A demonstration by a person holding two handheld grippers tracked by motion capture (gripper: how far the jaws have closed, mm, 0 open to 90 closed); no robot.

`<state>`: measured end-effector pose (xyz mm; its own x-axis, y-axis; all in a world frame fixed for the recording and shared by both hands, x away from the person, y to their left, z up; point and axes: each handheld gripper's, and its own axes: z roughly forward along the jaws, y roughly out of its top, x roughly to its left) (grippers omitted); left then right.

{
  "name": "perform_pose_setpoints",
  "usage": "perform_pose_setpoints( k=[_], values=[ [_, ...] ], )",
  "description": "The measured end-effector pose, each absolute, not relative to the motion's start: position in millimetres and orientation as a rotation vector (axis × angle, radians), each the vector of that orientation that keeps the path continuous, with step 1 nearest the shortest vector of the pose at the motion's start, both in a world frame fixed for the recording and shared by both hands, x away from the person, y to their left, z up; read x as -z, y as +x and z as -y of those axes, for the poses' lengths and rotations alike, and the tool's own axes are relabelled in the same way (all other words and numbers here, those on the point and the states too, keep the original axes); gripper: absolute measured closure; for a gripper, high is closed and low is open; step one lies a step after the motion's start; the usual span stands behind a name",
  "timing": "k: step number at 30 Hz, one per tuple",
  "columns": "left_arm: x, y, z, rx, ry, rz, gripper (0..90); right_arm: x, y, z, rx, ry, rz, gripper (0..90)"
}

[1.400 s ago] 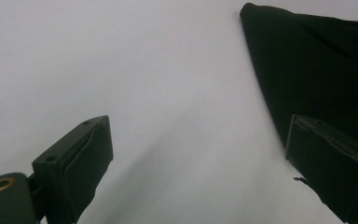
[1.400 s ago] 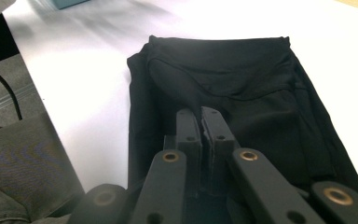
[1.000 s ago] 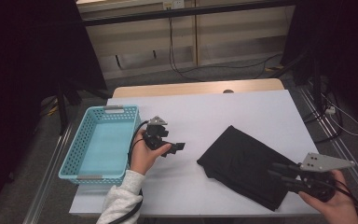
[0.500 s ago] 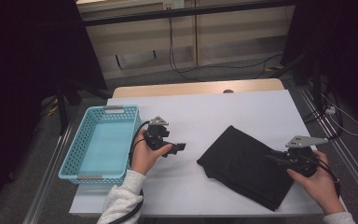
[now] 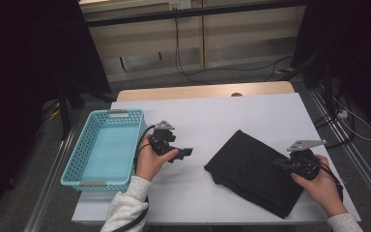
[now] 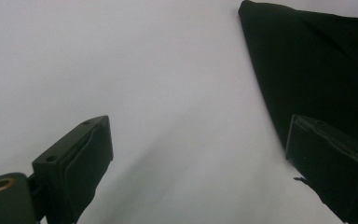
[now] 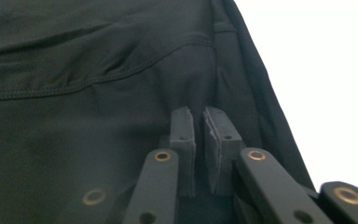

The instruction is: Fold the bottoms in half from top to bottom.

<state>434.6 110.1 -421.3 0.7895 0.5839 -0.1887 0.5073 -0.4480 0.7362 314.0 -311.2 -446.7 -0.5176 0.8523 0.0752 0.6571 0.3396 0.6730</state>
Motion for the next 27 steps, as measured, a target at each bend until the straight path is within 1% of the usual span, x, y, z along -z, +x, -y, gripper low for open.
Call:
perform_pose_setpoints(
  k=[7,12,14,16,17,20,24,27],
  values=[
    [421,435,-110,-0.110,2.140,-0.802,7.3,430,313,315,-1.035,1.323,-2.243,85.3],
    [422,435,-108,-0.104,2.143,-0.799,7.3,434,318,318,-1.008,1.323,-2.222,84.2],
    [422,435,-108,-0.105,2.141,-0.799,7.3,441,320,318,-0.957,1.324,-2.236,81.3],
    [422,435,-108,-0.110,2.139,-0.800,7.2,446,320,319,-0.911,1.322,-2.237,75.8],
    [422,435,-108,-0.109,2.139,-0.800,7.3,447,320,320,-0.924,1.329,-2.237,75.0],
    [422,435,-108,-0.105,2.143,-0.799,7.2,445,319,322,-0.916,1.336,-2.213,67.4],
    [421,434,-108,-0.110,2.140,-0.794,7.3,450,316,324,-0.929,1.375,-2.227,63.9],
    [420,434,-108,-0.108,2.143,-0.793,7.3,452,317,327,-0.974,1.417,-2.213,66.5]
  ],
)
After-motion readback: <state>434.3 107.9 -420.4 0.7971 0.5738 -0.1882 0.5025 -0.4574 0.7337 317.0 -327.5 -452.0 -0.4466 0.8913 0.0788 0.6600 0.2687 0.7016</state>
